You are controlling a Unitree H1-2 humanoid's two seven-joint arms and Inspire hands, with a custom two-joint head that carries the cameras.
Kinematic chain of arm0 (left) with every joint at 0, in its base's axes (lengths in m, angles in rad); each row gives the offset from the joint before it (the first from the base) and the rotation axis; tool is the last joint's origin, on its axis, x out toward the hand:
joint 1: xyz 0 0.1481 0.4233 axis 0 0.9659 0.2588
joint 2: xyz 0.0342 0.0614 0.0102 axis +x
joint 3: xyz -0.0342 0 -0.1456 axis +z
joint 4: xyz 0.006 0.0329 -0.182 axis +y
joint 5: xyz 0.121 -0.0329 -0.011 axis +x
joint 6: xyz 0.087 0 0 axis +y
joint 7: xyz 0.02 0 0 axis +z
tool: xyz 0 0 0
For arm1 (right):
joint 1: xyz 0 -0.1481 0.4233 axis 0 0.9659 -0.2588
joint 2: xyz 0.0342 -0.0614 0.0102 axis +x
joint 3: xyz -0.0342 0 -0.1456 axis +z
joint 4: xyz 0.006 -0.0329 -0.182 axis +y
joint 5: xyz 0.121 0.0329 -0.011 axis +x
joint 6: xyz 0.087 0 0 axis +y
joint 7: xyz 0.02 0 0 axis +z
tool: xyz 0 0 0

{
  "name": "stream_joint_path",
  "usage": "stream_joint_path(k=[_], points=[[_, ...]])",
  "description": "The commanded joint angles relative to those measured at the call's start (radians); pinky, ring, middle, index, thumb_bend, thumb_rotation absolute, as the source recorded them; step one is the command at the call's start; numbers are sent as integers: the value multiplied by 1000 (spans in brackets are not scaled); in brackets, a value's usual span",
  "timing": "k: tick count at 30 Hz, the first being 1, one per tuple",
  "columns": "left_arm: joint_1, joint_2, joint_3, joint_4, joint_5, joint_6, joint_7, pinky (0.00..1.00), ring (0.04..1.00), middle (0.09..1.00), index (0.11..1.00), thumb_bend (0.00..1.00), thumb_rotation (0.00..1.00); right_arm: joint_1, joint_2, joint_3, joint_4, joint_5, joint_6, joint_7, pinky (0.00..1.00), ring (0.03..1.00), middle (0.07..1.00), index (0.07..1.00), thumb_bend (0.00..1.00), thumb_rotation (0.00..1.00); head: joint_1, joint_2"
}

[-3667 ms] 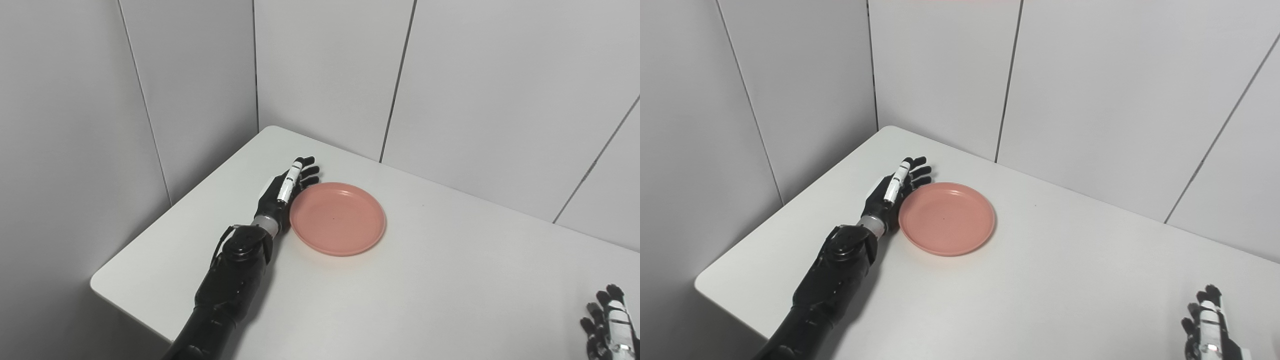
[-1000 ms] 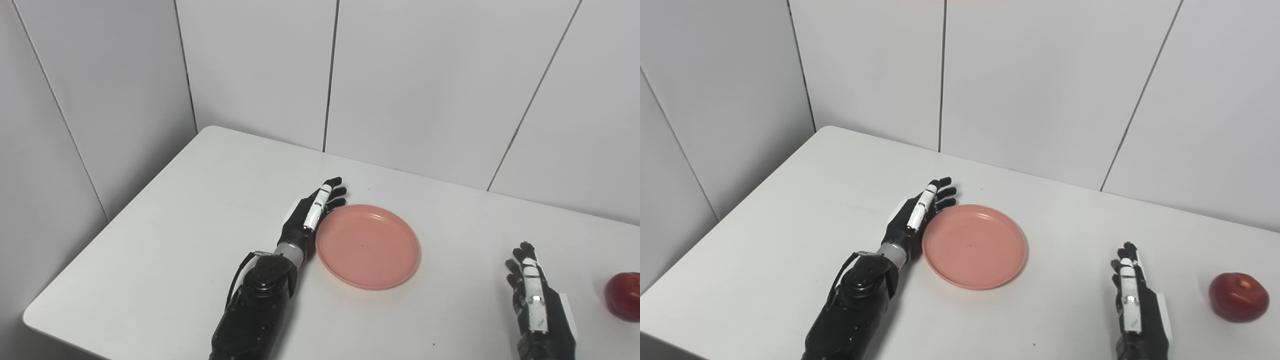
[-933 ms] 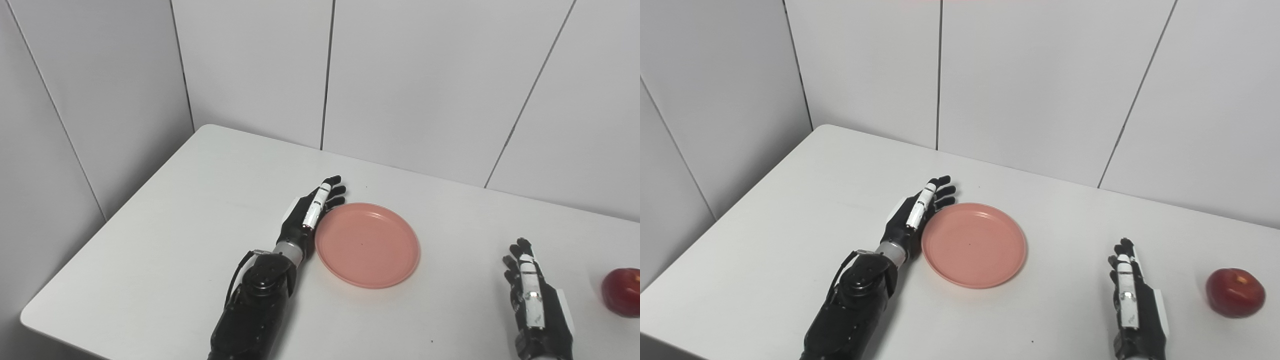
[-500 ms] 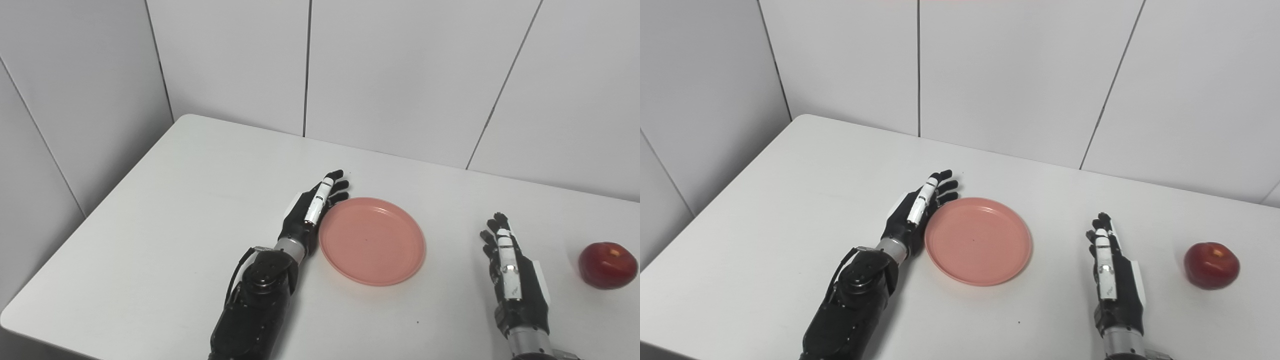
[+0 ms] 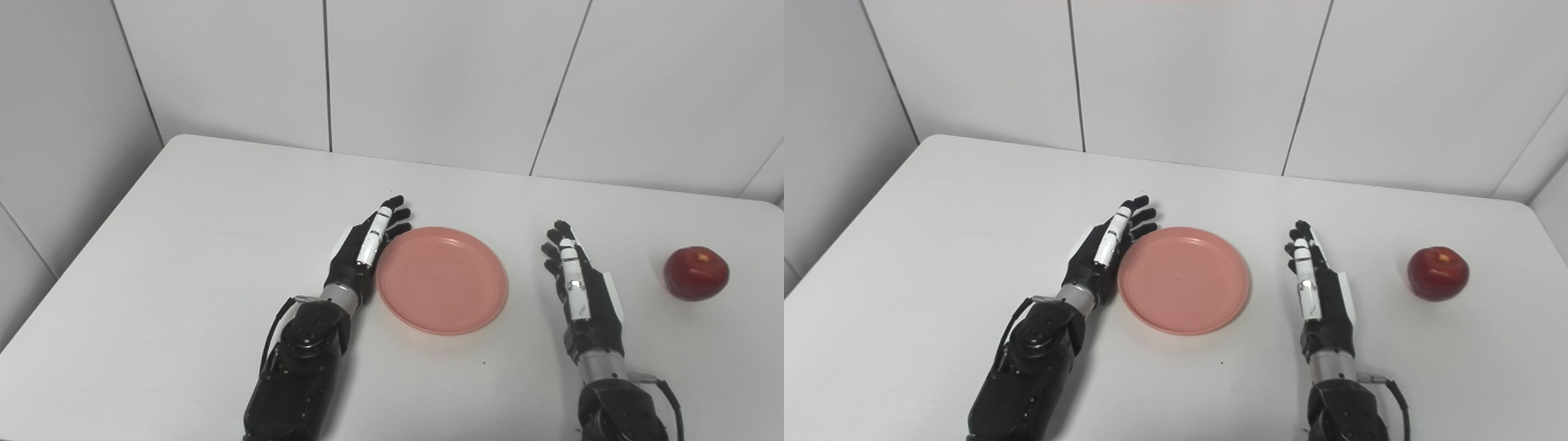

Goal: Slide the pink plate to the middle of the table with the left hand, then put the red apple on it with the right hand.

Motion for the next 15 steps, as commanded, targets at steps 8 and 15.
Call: stream_joint_path(k=[8, 15], points=[[2, -18, -5, 4, -19, -13, -49, 871, 888, 900, 884, 358, 1000, -38, 14, 10, -23, -42, -8, -13, 924, 918, 931, 940, 276, 1000, -31, -5], [12, -29, 10, 11, -14, -28, -38, 882, 884, 903, 885, 357, 1000, -38, 16, 11, -27, -63, 5, -15, 896, 903, 919, 924, 270, 1000, -63, -3]])
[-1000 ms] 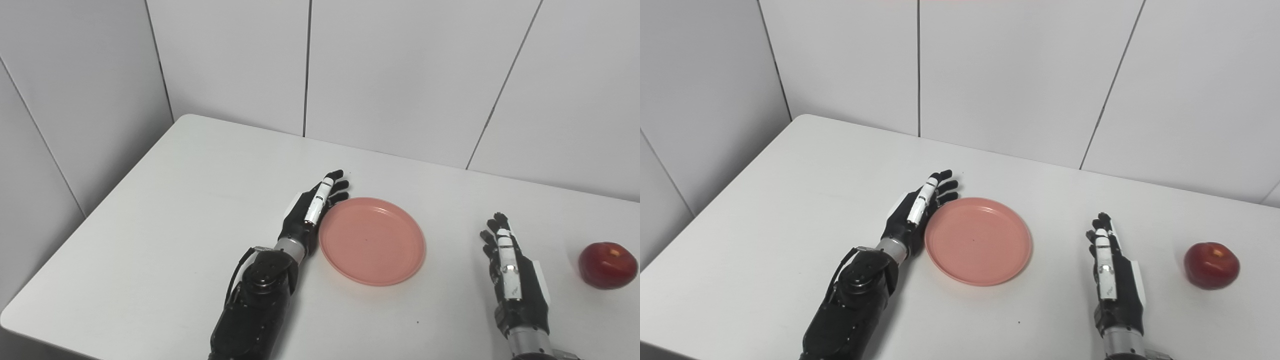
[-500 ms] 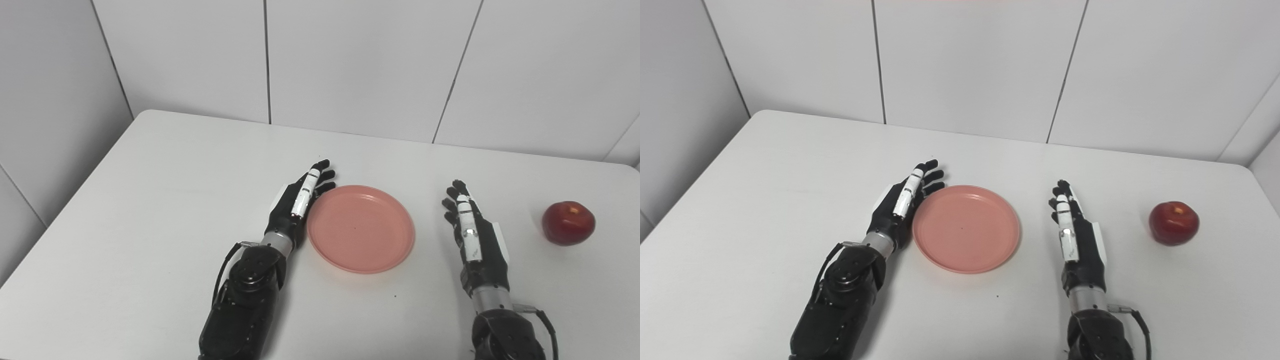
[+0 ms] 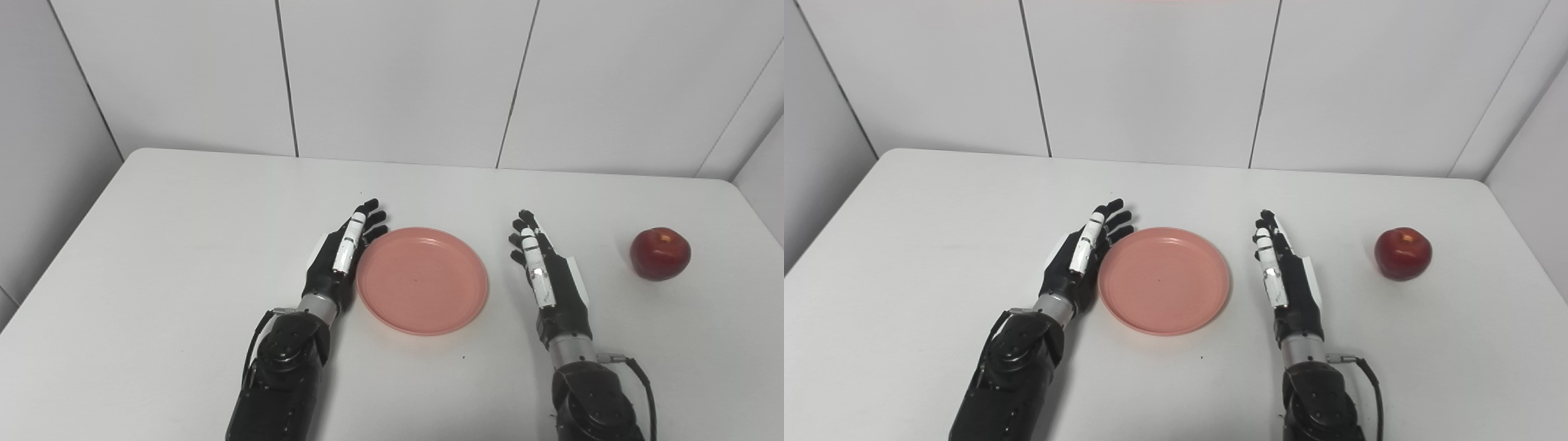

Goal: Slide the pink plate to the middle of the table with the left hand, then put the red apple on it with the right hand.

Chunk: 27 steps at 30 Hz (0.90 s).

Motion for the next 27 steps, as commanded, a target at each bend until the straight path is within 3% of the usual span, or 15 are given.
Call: stream_joint_path(k=[1, 17, 22, 27], points=[[5, -17, -2, 5, -7, -14, -13, 880, 881, 901, 884, 354, 1000, -36, 5, 1, -24, -3, -10, -5, 891, 901, 917, 923, 272, 1000, -8, 0], [33, -11, 37, -8, -49, -24, -20, 877, 884, 892, 874, 369, 1000, -58, -15, -8, -53, -34, -14, -11, 885, 896, 915, 919, 330, 1000, -125, -8], [36, -3, 55, -6, -58, -24, -27, 876, 887, 892, 878, 372, 1000, -78, -25, -12, -104, -73, 33, -19, 885, 904, 914, 924, 355, 1000, -170, -18], [36, 3, 59, 3, -62, -35, -35, 876, 878, 888, 881, 369, 1000, -99, -46, -16, -138, -113, 68, -17, 872, 897, 902, 916, 454, 1000, -195, -29]])
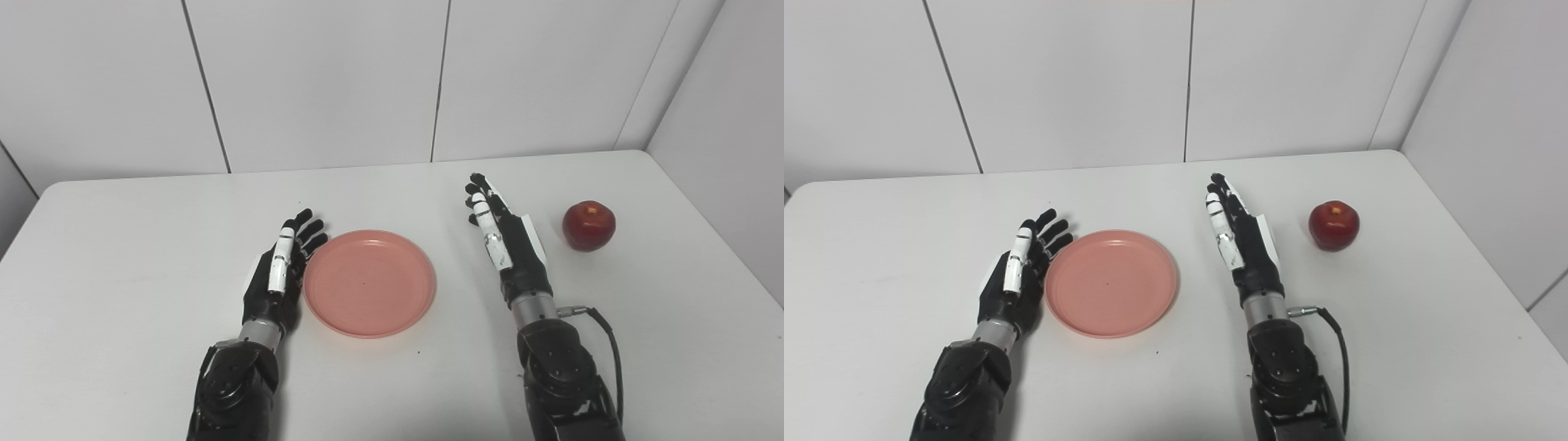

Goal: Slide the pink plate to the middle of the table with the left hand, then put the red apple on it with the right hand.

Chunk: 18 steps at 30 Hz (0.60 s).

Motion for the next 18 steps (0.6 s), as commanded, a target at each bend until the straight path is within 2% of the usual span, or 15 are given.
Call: stream_joint_path(k=[1, 3, 7, 8, 11, 14, 18], points=[[4, 7, 6, 14, 0, -2, -6, 876, 878, 887, 881, 368, 1000, -44, -13, -9, -56, -17, 26, -4, 874, 900, 903, 918, 469, 1000, -11, -7], [2, 10, 9, 23, -3, -11, -9, 872, 877, 884, 876, 371, 1000, -50, -16, -16, -78, -16, 40, -2, 880, 905, 911, 925, 509, 1000, -23, -12], [1, 16, 11, 41, -1, -30, -13, 870, 874, 880, 871, 370, 1000, -55, -29, -12, -116, -39, 49, -3, 866, 903, 919, 926, 518, 998, -52, -25], [0, 18, 12, 46, -1, -36, -15, 870, 874, 882, 871, 371, 1000, -56, -32, -9, -120, -50, 44, -7, 827, 883, 903, 902, 519, 976, -52, -25], [-4, 22, 18, 66, -7, -51, -21, 870, 876, 883, 871, 374, 1000, -62, -41, 4, -128, -102, 36, -19, 790, 862, 884, 877, 528, 960, -78, -40], [-6, 21, 23, 73, -4, -56, -19, 864, 870, 878, 866, 374, 1000, -67, -54, 13, -145, -150, 51, -17, 776, 856, 878, 873, 613, 964, -87, -47], [-9, 22, 32, 86, -8, -60, -23, 868, 871, 880, 870, 374, 1000, -77, -73, 16, -166, -205, 74, -12, 782, 847, 869, 883, 675, 955, -107, -56]])
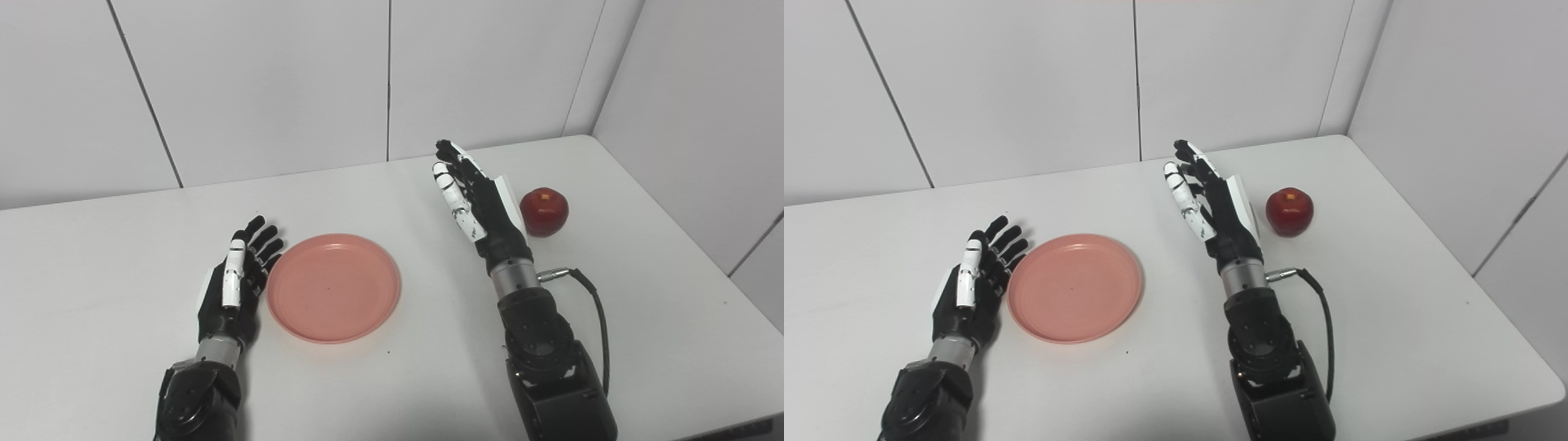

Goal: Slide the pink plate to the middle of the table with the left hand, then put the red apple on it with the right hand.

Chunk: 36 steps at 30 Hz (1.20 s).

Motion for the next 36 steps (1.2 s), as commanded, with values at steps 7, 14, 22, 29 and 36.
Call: stream_joint_path(k=[7, 14, 22, 29, 36], points=[[-6, 10, 31, 49, -21, 22, -8, 874, 873, 882, 866, 372, 1000, -76, -59, -12, -74, -107, 38, 5, 821, 882, 902, 903, 686, 874, -30, -17], [-13, 17, 41, 84, -28, 1, -15, 868, 868, 878, 865, 367, 1000, -100, -111, -36, -123, -196, 63, 22, 776, 855, 887, 911, 720, 747, -34, -24], [-18, 16, 51, 111, -31, -15, -16, 870, 870, 879, 865, 365, 1000, -115, -137, -78, -136, -246, 67, 42, 747, 842, 882, 908, 757, 584, -43, -29], [-17, 18, 54, 116, -31, -21, -27, 872, 873, 884, 868, 369, 1000, -96, -165, -102, -106, -257, 34, 12, 756, 850, 881, 916, 842, 535, -56, -31], [-12, 18, 56, 100, -41, -9, -39, 874, 870, 879, 864, 374, 1000, -78, -192, -125, -73, -301, 26, -24, 749, 850, 882, 920, 916, 548, -73, -27]])
